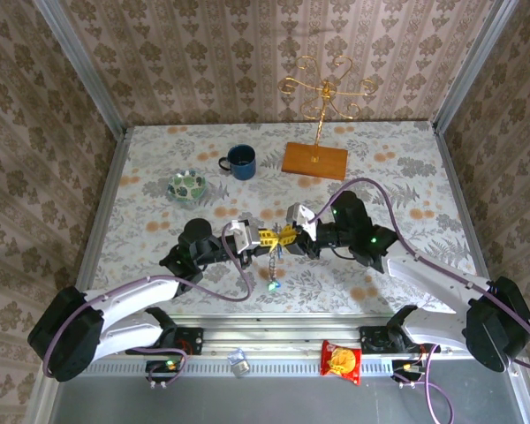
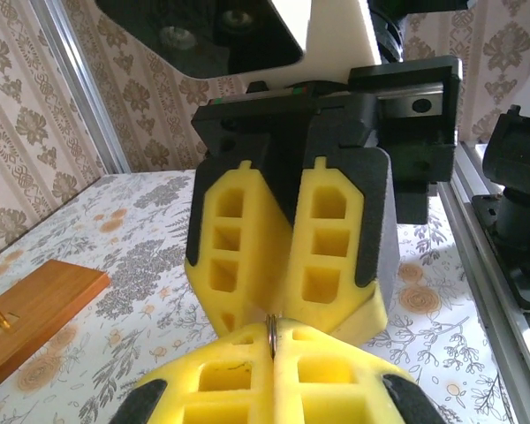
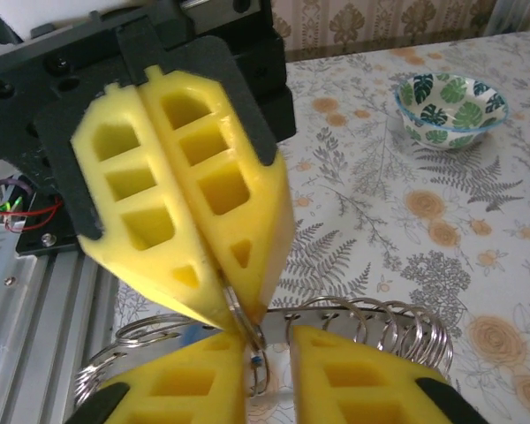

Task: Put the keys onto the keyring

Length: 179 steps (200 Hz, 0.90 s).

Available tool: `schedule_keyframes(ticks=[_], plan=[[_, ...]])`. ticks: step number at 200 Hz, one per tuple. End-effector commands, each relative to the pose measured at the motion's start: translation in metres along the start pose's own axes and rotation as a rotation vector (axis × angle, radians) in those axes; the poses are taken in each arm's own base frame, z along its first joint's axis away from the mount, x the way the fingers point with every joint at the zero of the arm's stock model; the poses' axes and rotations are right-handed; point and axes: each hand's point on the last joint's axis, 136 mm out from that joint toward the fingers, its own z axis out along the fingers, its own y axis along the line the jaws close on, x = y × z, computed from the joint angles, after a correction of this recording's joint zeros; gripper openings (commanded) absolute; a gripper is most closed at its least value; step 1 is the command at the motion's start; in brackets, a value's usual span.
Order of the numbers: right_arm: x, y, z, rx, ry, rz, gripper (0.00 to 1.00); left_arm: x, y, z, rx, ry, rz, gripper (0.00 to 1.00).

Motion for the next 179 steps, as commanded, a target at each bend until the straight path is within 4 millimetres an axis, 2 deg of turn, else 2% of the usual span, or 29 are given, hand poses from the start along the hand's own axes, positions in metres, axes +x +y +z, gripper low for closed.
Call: schedule_keyframes(ticks=[1, 9, 29, 39, 52, 72, 106, 125, 146, 155, 179], plan=[[-0.013, -0.001, 0.001, -0.012, -0.071, -0.031, 0.07, -0.016, -0.005, 0.0, 0.034, -0.072, 0.006, 0.0], [-0.014, -0.001, 0.0, -0.015, -0.084, -0.041, 0.0, -0.013, -0.003, 0.0, 0.022, -0.064, 0.001, 0.0], [-0.012, 0.0, -0.004, -0.014, -0.061, -0.066, 0.0, -0.002, 0.002, -0.001, -0.003, -0.03, -0.013, 0.0], [-0.008, 0.001, -0.005, -0.022, -0.017, -0.067, 0.0, 0.001, 0.002, -0.001, -0.002, -0.01, -0.016, 0.1], [-0.003, 0.003, -0.006, -0.042, 0.048, -0.066, 0.0, 0.007, 0.001, 0.0, 0.008, 0.028, -0.013, 0.17], [-0.001, 0.006, -0.008, -0.058, 0.102, -0.082, 0.0, 0.015, -0.003, 0.003, 0.033, 0.087, 0.001, 0.18], [-0.001, 0.011, -0.009, -0.076, 0.186, -0.126, 0.0, 0.019, -0.004, 0.004, 0.053, 0.135, 0.025, 0.17], [0.001, 0.015, -0.008, -0.089, 0.246, -0.159, 0.0, 0.019, -0.003, 0.004, 0.058, 0.148, 0.034, 0.09], [0.0, 0.018, -0.006, -0.1, 0.294, -0.184, 0.0, 0.02, -0.003, 0.005, 0.063, 0.16, 0.04, 0.05], [-0.002, 0.017, -0.006, -0.1, 0.299, -0.179, 0.0, 0.019, -0.003, 0.005, 0.068, 0.163, 0.044, 0.0], [0.002, 0.009, -0.009, -0.051, 0.303, -0.138, 0.0, 0.02, -0.004, 0.003, 0.067, 0.169, 0.052, 0.0]])
